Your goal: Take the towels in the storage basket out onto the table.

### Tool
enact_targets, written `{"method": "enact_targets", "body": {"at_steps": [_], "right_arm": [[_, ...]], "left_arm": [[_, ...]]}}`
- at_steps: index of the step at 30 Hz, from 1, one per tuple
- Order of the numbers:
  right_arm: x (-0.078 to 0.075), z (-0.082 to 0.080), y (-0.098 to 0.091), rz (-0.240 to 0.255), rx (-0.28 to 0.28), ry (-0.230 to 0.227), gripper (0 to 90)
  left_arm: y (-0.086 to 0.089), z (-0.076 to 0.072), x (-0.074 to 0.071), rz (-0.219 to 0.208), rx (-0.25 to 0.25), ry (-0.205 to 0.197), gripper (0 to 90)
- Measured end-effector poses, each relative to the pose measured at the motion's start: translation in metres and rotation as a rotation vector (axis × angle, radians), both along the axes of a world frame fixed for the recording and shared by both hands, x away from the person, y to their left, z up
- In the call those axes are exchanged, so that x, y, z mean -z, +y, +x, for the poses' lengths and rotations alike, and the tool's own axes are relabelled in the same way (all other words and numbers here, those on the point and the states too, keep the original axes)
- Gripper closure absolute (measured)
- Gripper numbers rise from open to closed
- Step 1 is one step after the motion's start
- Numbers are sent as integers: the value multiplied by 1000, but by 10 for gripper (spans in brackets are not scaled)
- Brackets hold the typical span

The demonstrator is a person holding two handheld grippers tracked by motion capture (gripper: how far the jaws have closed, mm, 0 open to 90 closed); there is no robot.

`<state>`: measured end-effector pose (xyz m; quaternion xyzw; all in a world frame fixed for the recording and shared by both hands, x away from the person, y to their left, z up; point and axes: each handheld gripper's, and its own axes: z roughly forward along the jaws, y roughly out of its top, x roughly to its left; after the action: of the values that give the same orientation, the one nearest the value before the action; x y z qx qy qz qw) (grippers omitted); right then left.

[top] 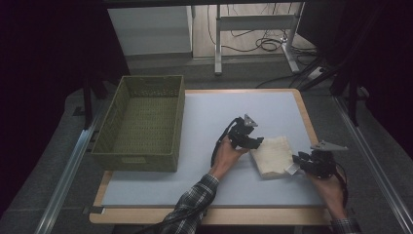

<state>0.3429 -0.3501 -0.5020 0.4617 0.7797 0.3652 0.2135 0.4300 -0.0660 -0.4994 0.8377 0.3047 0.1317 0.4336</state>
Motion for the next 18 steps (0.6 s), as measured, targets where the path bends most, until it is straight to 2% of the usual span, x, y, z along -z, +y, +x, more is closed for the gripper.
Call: {"method": "enact_targets", "body": {"at_steps": [3,7,8,12,15,16,18], "right_arm": [[0,-6,0,8,-15,5,625],[11,-12,0,-29,-19,38,606],[13,-12,0,-34,-14,43,595],[18,-13,-2,5,-14,57,592],[19,-13,-3,15,-12,59,593],[19,-12,-3,25,-7,70,600],[18,-12,-2,24,-7,85,641]], "left_arm": [[5,-2,2,0,-2,9,375],[8,-1,14,20,-8,31,390],[7,1,21,31,-14,40,393],[3,5,31,31,-22,67,397],[1,7,34,41,-17,73,423],[2,9,35,23,-17,103,435],[2,8,35,26,-20,110,448]]}}
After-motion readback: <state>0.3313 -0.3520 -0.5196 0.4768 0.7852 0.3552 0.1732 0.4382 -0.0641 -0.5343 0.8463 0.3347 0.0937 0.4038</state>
